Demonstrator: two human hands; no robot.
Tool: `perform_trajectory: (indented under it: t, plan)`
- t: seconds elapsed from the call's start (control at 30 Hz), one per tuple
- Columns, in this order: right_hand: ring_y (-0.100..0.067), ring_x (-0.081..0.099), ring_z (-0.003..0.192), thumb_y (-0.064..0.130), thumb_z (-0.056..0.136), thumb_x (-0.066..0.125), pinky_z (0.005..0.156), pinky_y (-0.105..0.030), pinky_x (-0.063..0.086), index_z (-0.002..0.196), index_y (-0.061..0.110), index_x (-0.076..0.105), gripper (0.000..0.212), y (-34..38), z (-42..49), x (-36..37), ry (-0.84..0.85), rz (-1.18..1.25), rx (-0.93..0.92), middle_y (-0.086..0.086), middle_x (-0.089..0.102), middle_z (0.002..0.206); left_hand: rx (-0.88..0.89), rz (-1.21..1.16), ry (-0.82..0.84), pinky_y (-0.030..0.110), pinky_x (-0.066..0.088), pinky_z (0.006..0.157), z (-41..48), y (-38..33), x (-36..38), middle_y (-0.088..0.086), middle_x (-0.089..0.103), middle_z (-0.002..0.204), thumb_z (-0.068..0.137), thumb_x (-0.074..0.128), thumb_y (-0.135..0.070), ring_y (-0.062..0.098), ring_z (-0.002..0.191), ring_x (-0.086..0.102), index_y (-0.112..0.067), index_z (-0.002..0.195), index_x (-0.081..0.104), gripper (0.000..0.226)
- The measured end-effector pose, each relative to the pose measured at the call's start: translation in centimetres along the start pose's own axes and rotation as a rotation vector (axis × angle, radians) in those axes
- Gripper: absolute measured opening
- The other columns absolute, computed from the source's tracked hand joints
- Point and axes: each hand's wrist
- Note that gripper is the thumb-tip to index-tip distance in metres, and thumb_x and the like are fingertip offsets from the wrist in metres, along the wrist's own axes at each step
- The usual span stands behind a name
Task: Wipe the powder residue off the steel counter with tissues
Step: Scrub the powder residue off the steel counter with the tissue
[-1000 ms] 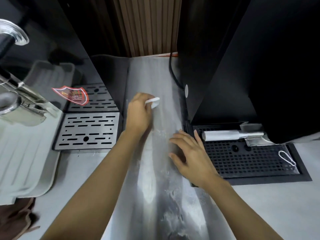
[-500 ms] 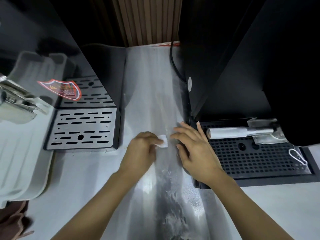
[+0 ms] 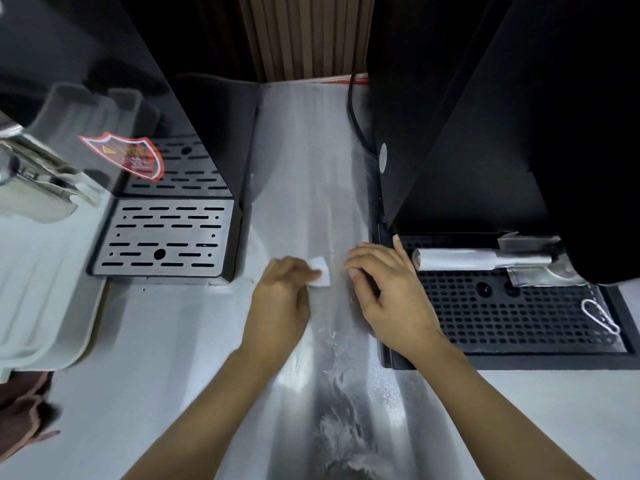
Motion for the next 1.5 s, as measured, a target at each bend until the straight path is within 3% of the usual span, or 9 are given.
perform_trajectory:
  t: [0.1, 0.2, 0.37, 0.5, 0.63, 0.8, 1.0, 1.3, 1.5]
  plan:
    - [-0.013, 0.059, 0.111, -0.002, 0.092, 0.058, 0.119, -0.043, 0.024, 0.101, 0.006, 0.070, 0.017, -0.1, 0.0, 0.1, -0.056, 0.025, 0.017, 0.000, 0.068, 0.107, -0.050, -0.061, 0.069, 0.009, 0.041, 0.089, -3.2, -1.3, -0.5, -0.001, 0.068, 0.098, 0.074, 0.059, 0.017, 0.010, 0.094, 0.058, -0.012, 0.094, 0.076, 0.039]
    - [-0.016, 0.058, 0.113, -0.011, 0.088, 0.050, 0.118, -0.039, 0.027, 0.098, 0.003, 0.069, 0.026, -0.2, -0.1, 0.0, -0.103, 0.071, 0.034, -0.005, 0.067, 0.108, -0.187, -0.237, 0.007, 0.024, 0.053, 0.073, -0.2, -1.7, -1.4, -0.007, 0.070, 0.091, 0.079, 0.062, 0.009, 0.006, 0.077, 0.065, -0.021, 0.090, 0.077, 0.035]
    - [-0.018, 0.053, 0.118, -0.012, 0.080, 0.039, 0.117, -0.030, 0.028, 0.096, 0.003, 0.068, 0.036, -0.2, -0.1, 0.1, -0.150, 0.113, 0.071, -0.007, 0.064, 0.116, -0.184, -0.103, -0.168, 0.000, 0.035, 0.076, 7.8, -1.0, 1.1, 0.005, 0.067, 0.095, 0.083, 0.055, 0.009, 0.005, 0.083, 0.057, -0.014, 0.100, 0.075, 0.035]
    - [-0.018, 0.054, 0.118, -0.012, 0.079, 0.037, 0.118, -0.026, 0.026, 0.094, 0.002, 0.068, 0.037, -0.2, 0.0, 0.2, -0.152, 0.119, 0.073, -0.007, 0.064, 0.113, -0.052, 0.046, -0.048, 0.023, 0.044, 0.079, 8.6, -0.9, 3.1, 0.011, 0.064, 0.099, 0.083, 0.053, 0.009, 0.029, 0.096, 0.057, -0.005, 0.104, 0.073, 0.032]
    - [-0.020, 0.054, 0.119, -0.015, 0.078, 0.038, 0.116, -0.019, 0.026, 0.093, 0.002, 0.067, 0.037, -0.3, 0.0, 0.2, -0.142, 0.129, 0.075, -0.008, 0.065, 0.113, 0.103, 0.123, 0.012, 0.038, 0.054, 0.066, 2.9, -1.6, 2.3, 0.011, 0.065, 0.091, 0.070, 0.063, 0.015, 0.031, 0.084, 0.057, 0.001, 0.101, 0.071, 0.035]
    - [-0.018, 0.055, 0.119, -0.015, 0.076, 0.037, 0.118, -0.028, 0.027, 0.091, 0.002, 0.067, 0.038, -0.6, 0.1, 0.3, -0.151, 0.120, 0.056, -0.007, 0.065, 0.111, 0.010, -0.081, 0.139, 0.024, 0.048, 0.080, -2.3, -2.8, 0.4, 0.000, 0.065, 0.089, 0.075, 0.062, 0.012, 0.017, 0.087, 0.059, -0.009, 0.100, 0.074, 0.035]
    - [-0.013, 0.053, 0.118, -0.013, 0.077, 0.035, 0.118, -0.032, 0.027, 0.091, 0.001, 0.068, 0.038, -0.6, 0.1, 0.4, -0.155, 0.136, 0.059, -0.008, 0.066, 0.111, -0.196, -0.121, -0.147, 0.002, 0.033, 0.075, 8.6, -1.0, 0.7, 0.010, 0.064, 0.095, 0.083, 0.054, 0.007, 0.017, 0.084, 0.059, -0.011, 0.104, 0.074, 0.034]
    - [-0.012, 0.053, 0.119, -0.019, 0.076, 0.038, 0.116, -0.038, 0.032, 0.092, 0.002, 0.068, 0.040, -0.6, 0.1, 0.4, -0.161, 0.136, 0.041, -0.007, 0.066, 0.111, 0.104, 0.060, 0.002, 0.030, 0.045, 0.070, 3.7, -2.2, 3.7, 0.008, 0.056, 0.089, 0.079, 0.054, 0.009, 0.024, 0.084, 0.049, -0.001, 0.103, 0.070, 0.030]
    - [-0.008, 0.051, 0.118, -0.026, 0.073, 0.039, 0.115, -0.039, 0.033, 0.092, 0.001, 0.068, 0.044, -0.9, 0.0, 0.5, -0.177, 0.135, 0.045, -0.009, 0.066, 0.112, 0.064, -0.099, 0.171, 0.026, 0.048, 0.072, -3.3, -3.8, 1.3, 0.002, 0.055, 0.089, 0.078, 0.058, 0.013, 0.018, 0.079, 0.053, -0.008, 0.103, 0.073, 0.036]
Point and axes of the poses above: each hand's wrist, its own z-axis towards the middle knuckle, its own x-axis out of the palm, y = z × x
